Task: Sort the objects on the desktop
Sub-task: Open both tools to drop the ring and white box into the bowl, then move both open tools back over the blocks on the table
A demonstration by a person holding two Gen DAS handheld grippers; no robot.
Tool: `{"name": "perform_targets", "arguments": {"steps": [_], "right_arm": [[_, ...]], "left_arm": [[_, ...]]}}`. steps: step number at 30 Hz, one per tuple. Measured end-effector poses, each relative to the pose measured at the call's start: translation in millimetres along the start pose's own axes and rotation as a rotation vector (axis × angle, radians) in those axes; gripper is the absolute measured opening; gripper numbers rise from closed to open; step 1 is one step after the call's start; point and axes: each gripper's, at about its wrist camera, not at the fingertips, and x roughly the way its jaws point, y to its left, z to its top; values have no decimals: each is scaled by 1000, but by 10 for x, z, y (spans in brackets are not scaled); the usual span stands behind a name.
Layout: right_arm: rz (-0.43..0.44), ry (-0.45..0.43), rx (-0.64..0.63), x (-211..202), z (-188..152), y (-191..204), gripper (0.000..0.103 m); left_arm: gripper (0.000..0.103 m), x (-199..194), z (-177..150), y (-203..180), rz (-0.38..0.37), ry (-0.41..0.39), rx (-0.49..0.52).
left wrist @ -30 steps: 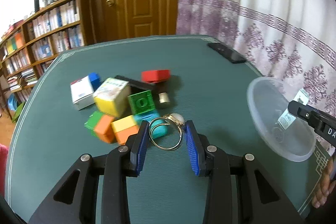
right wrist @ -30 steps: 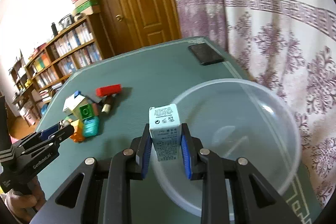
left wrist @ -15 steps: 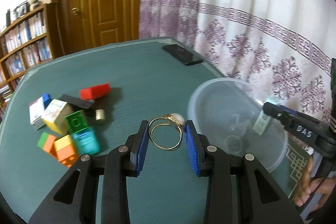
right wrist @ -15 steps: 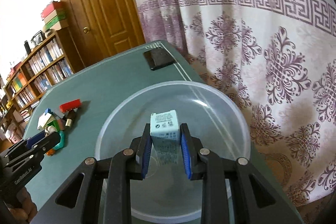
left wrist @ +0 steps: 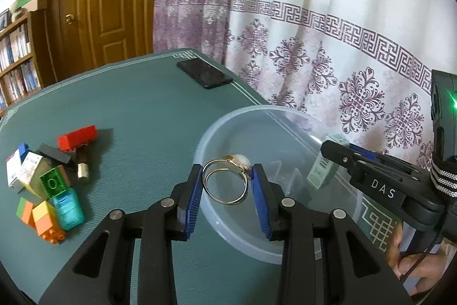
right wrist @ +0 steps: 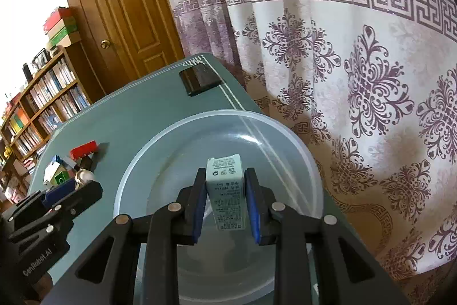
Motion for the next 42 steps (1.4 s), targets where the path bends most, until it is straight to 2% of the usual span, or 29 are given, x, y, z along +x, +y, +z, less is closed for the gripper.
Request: {"name": "perform_targets", "arguments": {"steps": [9,10,11,13,17,18,26,42], "right_arm": [[15,-11,8,-18,23,-14,29],[13,-13,18,-16,25,-30,30],[11,-12,29,-13,28,-51,30],[12,-12,54,-6,37,-99,33],[5,-35,88,-39,55,-168,62],[-4,-50,90,-59,57,-173,63],[-5,-71,50,-106,54,-68,63],[30,-45,-14,-91,-74,194,63]], "left_arm": [[39,101,62,-170,-81,16,23],[48,116,63,-190,-96,21,24],[64,115,61,-194,-101,23,22],[73,88,42,-185,-94,4,13],[73,51,48,-127,-69,-20,4],[73,45,53,-102,-57,-26,1],[73,-44,40,49,49,-59,-2],[75,-174,-86,400,150,-52,-46]]}}
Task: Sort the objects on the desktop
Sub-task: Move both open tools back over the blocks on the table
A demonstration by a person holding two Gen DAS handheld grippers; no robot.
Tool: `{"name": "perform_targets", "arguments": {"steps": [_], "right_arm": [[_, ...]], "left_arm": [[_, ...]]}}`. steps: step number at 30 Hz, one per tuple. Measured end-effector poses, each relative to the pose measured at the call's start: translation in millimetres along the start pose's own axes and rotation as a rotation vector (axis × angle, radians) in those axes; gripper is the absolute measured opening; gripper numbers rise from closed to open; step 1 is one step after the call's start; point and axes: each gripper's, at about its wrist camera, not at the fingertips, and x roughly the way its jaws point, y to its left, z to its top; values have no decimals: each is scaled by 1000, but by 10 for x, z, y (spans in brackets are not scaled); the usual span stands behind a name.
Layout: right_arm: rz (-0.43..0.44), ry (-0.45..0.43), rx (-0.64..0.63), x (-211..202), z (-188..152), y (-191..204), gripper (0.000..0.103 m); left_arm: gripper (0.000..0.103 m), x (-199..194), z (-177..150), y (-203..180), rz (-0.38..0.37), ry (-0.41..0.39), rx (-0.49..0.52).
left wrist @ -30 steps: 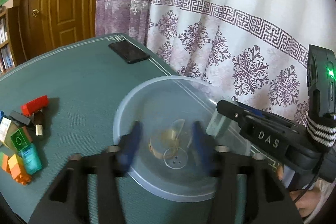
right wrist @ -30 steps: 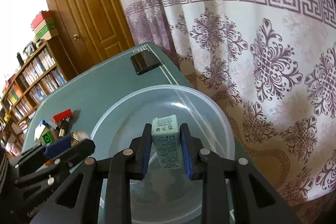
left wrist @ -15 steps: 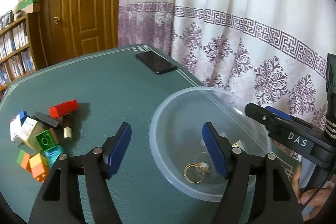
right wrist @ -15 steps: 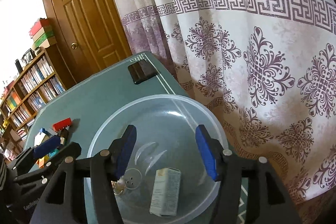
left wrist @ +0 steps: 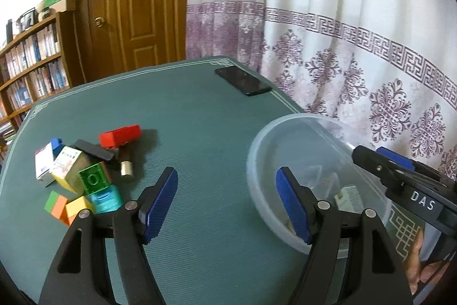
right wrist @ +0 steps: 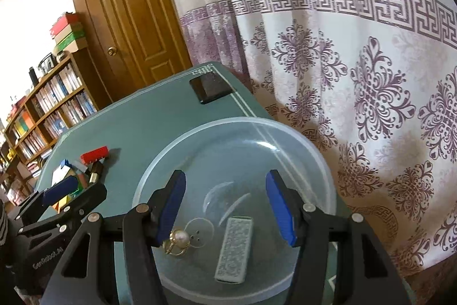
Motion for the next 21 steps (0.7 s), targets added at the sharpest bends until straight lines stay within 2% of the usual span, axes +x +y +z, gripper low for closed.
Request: {"name": "perform_targets", "arguments": {"steps": [13,21], "right_arm": [[59,15,-94,-9,-110,421,63],[145,35,-167,-26,-201,780,63]], "left_arm": [[75,-121,-110,574,94,4,-79],[75,-198,-260,909,167,28,-79]]}}
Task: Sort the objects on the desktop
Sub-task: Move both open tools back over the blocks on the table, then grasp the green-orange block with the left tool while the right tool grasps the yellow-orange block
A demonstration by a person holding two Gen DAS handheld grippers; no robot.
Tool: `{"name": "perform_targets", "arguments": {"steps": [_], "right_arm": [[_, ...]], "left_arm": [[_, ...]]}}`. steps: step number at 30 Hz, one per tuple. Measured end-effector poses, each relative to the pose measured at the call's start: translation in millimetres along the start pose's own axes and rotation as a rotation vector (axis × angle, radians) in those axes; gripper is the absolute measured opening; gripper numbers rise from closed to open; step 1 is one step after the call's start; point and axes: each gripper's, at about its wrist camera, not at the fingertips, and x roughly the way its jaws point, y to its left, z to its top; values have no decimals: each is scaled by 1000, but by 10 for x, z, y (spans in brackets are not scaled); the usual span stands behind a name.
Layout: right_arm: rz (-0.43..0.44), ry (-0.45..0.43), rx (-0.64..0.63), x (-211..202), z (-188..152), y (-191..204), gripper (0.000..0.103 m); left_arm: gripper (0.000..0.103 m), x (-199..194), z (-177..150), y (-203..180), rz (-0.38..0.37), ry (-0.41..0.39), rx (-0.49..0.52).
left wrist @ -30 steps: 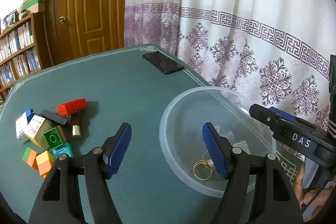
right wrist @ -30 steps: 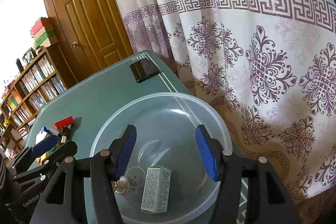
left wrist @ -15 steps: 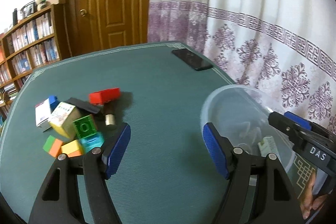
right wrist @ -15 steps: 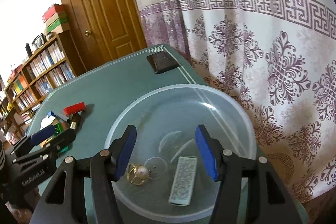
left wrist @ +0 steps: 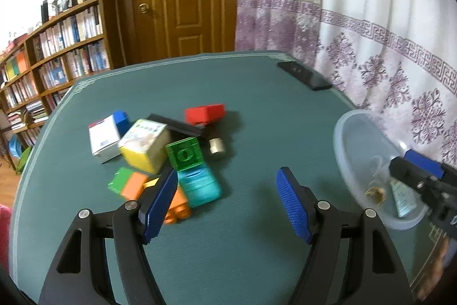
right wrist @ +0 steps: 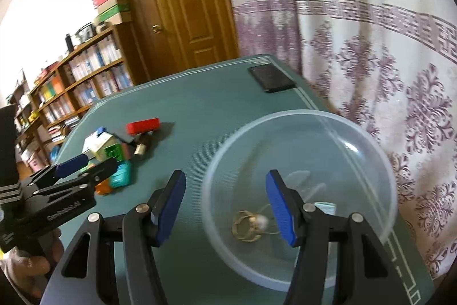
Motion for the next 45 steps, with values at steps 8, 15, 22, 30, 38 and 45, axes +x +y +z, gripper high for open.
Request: {"name": "perform_targets", "arguments": {"steps": [8,15,22,30,38,45], "right_arm": [[65,24,-74,17,-28,324,63],[116,45,-98,63,-33,509,63],[164,82,-130,159,-52,706,63],[198,118,-138,270,-84,857,63],[214,130,-155,312,-100,971,63],[230,141,-170,368,-106,1090,63]], "left_arm": [[75,35,-144,492,105,32,-34],[75,75,-281,786,154,65,-53],[75,191,-301,961,179,87,-57],[75,294,-292,986,158,99,-37],[75,436,-272,1061,138,123,-57],[75,504,-265,1135,105,127,-101]]}}
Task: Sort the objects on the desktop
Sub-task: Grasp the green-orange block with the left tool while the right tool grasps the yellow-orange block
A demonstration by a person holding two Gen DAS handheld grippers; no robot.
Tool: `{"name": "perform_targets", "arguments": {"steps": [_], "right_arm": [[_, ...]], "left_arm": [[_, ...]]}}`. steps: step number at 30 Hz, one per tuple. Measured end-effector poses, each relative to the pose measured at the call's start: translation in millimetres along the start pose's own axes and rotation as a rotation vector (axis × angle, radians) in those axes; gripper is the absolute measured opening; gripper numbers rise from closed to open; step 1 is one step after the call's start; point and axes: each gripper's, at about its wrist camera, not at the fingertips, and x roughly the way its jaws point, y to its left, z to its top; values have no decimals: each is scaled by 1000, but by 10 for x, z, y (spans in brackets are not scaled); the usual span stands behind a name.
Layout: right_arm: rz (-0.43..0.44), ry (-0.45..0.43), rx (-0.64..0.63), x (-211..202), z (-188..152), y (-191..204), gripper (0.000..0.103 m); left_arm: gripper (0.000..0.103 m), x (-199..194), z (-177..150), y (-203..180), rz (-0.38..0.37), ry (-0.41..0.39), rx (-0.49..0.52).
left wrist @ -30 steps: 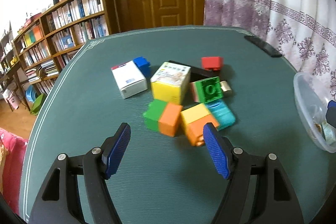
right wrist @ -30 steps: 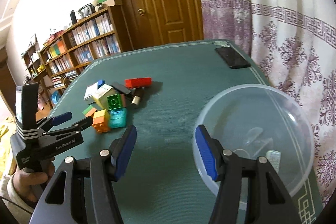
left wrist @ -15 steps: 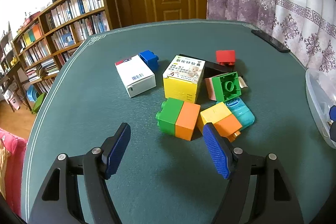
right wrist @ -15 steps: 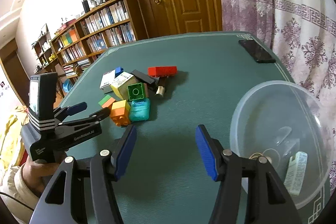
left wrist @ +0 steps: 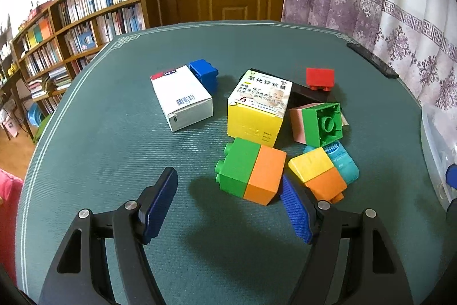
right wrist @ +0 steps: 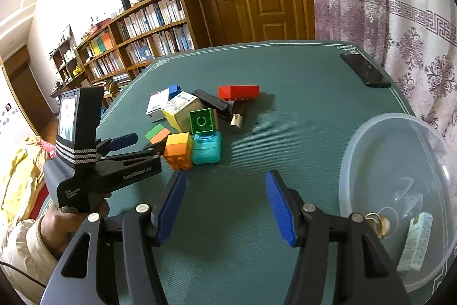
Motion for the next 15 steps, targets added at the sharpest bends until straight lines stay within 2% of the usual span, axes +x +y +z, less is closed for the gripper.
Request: {"name": "perform_targets", "arguments": {"steps": [3,4,5,7,12,15], "right_arm": [[8,3,-8,44,12,64,63],[11,3,-10,56,15,81,63],[14,4,-11,74,16,101,63],[18,10,-13,130,19,134,63],[21,31,-23,253,18,224,63],[16,36,-38,302,23,277,63]], "left_arm": [[75,19,-8,26,-8,4,-3],[71,17,-12,25,-10,2,-2],[60,14,-17,17,-17,-1,1],[46,6,-15,3,-28,-2,10],[46,-54,-25,63,-10,-25,0],[46,-147,-23,113,26,-64,-4]]}}
